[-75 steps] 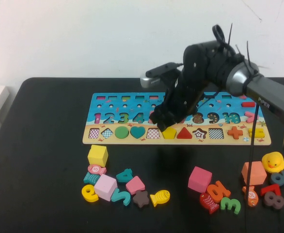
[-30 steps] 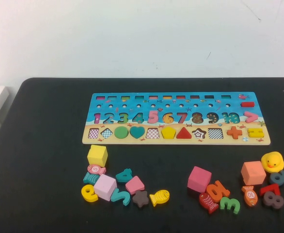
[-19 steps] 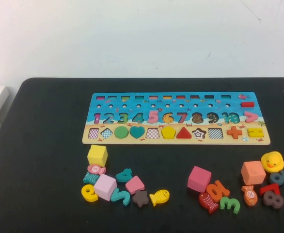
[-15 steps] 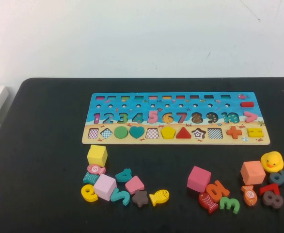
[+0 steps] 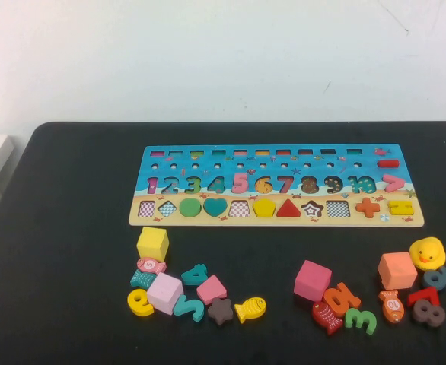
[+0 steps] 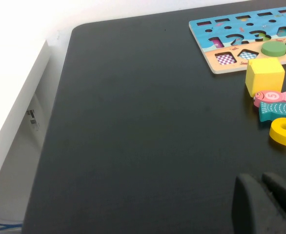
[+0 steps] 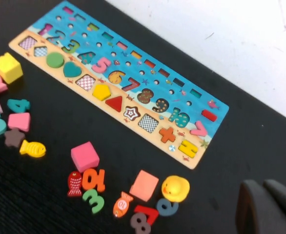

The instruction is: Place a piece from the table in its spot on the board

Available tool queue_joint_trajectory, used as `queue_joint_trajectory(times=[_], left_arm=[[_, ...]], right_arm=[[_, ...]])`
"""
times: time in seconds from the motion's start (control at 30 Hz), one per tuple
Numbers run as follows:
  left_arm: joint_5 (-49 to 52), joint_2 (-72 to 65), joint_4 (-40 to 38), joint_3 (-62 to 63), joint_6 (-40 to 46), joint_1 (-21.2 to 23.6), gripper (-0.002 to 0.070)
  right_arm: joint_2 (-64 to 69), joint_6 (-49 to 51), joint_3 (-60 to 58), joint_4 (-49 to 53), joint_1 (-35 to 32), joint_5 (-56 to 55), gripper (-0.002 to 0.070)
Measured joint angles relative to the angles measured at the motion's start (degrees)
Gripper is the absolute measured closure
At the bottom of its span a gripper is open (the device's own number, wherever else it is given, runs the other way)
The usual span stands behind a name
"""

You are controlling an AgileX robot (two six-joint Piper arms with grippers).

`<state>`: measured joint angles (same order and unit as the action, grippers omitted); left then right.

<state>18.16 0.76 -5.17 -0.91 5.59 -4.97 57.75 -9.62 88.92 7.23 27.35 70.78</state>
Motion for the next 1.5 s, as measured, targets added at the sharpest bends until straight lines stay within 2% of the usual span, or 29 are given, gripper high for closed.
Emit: queue_joint_trajectory(times=[0.1,0.27,0.4,0.53,0.77,0.9,1.1,1.33,1.5], left_arm=[[0.00,0.00,0.00,0.00,0.00,0.00,0.0677],[0.00,0.00,0.00,0.00,0.00,0.00,0.0677],[0.00,0.00,0.00,0.00,0.00,0.00,0.0676],[0.00,0.00,0.00,0.00,0.00,0.00,0.0676],[0.00,0.00,0.00,0.00,0.00,0.00,0.0676],[0.00,0.00,0.00,0.00,0.00,0.00,0.0676],[0.00,0.00,0.00,0.00,0.00,0.00,0.0676],[0.00,0.00,0.00,0.00,0.00,0.00,0.0676],[0.00,0.00,0.00,0.00,0.00,0.00,0.0676]], right_arm=[[-7.10,0.00,-4.06,-0.91,-2.15,0.00,0.0657],[-20.09,-1.05,-10.06,2.52,-11.29,0.00,0.0657],[-30.93,9.62,-15.51,7.38,-18.71,-1.45,0.0657],[-41.29,19.60,-26.01,9.31,-26.08,-12.85,0.0657],[-51.76,17.80,-52.43,9.54,-35.73,-39.91,0.0657],[-54.75,17.67,-68.29,9.11,-38.16,-54.29,0.0657],[-56.31,17.67,-88.37,8.47,-38.39,-75.73,0.0657],[-56.53,17.67,-90.44,8.47,-38.39,-80.70,0.0657],[-56.53,11.40,-90.44,4.55,-38.39,-76.77,0.0657]])
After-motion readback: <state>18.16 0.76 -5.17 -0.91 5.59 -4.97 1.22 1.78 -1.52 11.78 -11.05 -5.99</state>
